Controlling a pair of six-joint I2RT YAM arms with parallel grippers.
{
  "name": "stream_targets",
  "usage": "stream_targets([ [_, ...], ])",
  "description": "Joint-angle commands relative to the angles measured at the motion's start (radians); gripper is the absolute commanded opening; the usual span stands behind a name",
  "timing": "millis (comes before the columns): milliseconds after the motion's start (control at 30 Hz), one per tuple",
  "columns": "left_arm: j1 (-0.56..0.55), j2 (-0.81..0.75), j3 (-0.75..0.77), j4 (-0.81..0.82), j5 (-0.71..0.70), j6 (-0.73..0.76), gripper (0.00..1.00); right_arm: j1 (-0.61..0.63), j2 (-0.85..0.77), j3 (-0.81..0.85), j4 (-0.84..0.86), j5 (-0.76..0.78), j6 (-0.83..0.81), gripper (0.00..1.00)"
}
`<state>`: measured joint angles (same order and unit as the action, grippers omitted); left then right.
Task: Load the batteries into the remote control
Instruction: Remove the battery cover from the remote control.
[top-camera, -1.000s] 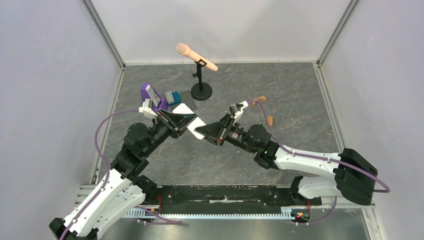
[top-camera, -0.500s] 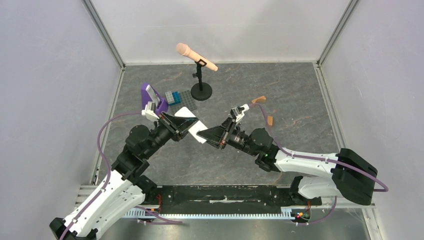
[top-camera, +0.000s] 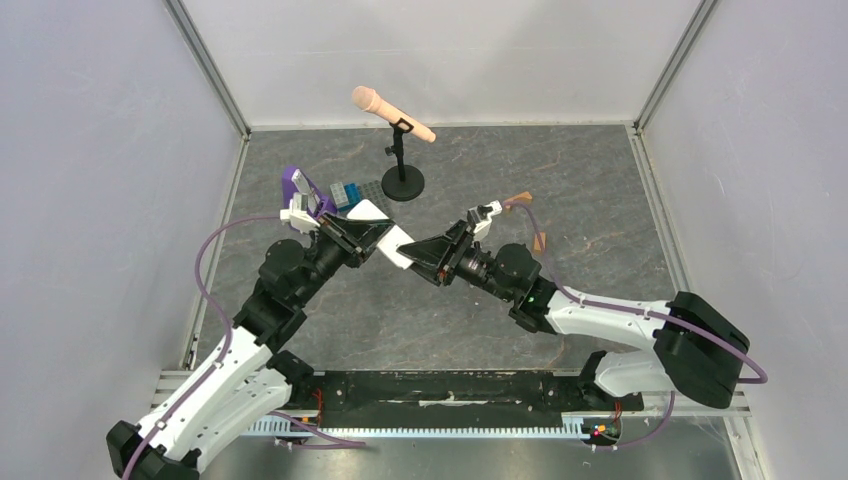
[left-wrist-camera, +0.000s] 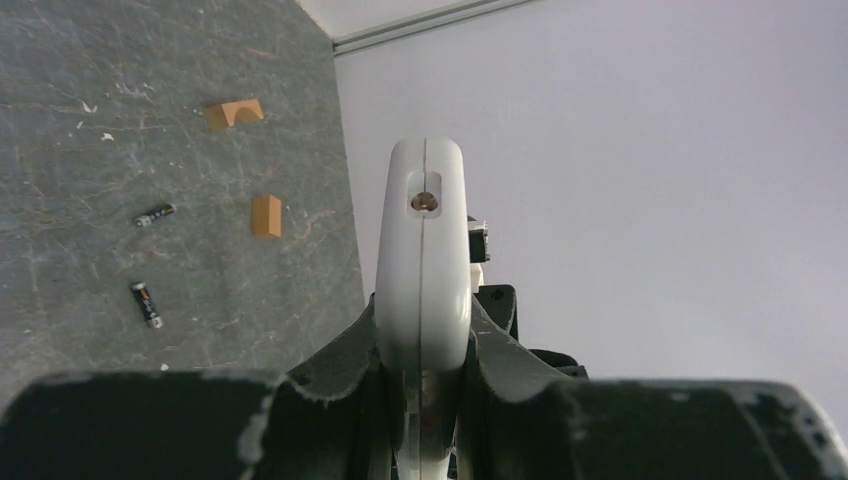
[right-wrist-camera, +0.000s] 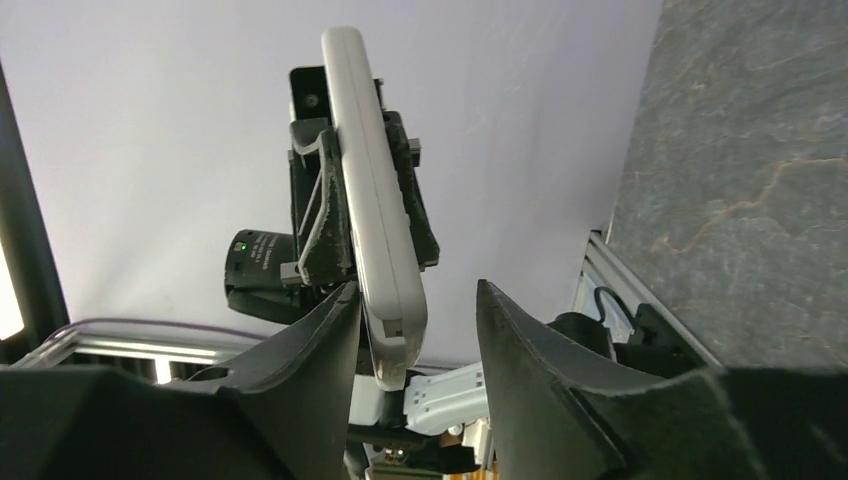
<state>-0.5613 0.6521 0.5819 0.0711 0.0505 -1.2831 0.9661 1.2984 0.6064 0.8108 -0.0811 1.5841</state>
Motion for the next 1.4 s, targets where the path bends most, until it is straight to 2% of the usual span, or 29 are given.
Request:
stream_targets([
  [0, 0.003, 0.041, 0.042, 0.101, -0.007, 0.121, 0.02, -0.022, 0.01, -0.022, -0.003, 0.004, 0.022, 0.49],
  [200, 0.003, 0.073, 0.044, 0.116, 0.008, 0.157, 0.02, -0.051, 0.033, -0.024, 0.007, -0.034, 0.027, 0.41],
  [433, 0.003, 0.095, 0.043, 0.124, 0.012, 0.257, 0.02, -0.051, 0.029, -0.011, -0.138, -0.09, 0.001, 0.45],
  [633, 0.003, 0.121, 0.036, 0.162, 0.042, 0.341, 0.02, -0.071, 0.049, 0.005, -0.156, -0.119, -0.002, 0.33],
  [800, 0.003, 0.142, 0.035, 0.174, 0.052, 0.419, 0.02, -0.085, 0.068, 0.038, -0.211, -0.161, -0.024, 0.36],
  [967, 0.003, 0.161, 0.031, 0.204, 0.048, 0.486, 0.02, -0.106, 0.085, 0.036, -0.187, -0.186, -0.011, 0.37],
  [1133, 0.003, 0.198, 0.037, 0.203, 0.06, 0.557, 0.02, -0.129, 0.118, 0.037, -0.129, -0.215, 0.019, 0.29],
  [1367, 0.003, 0.253, 0.035, 0.159, 0.031, 0.65, 0.02, -0.163, 0.181, 0.058, -0.058, -0.253, 0.043, 0.26],
])
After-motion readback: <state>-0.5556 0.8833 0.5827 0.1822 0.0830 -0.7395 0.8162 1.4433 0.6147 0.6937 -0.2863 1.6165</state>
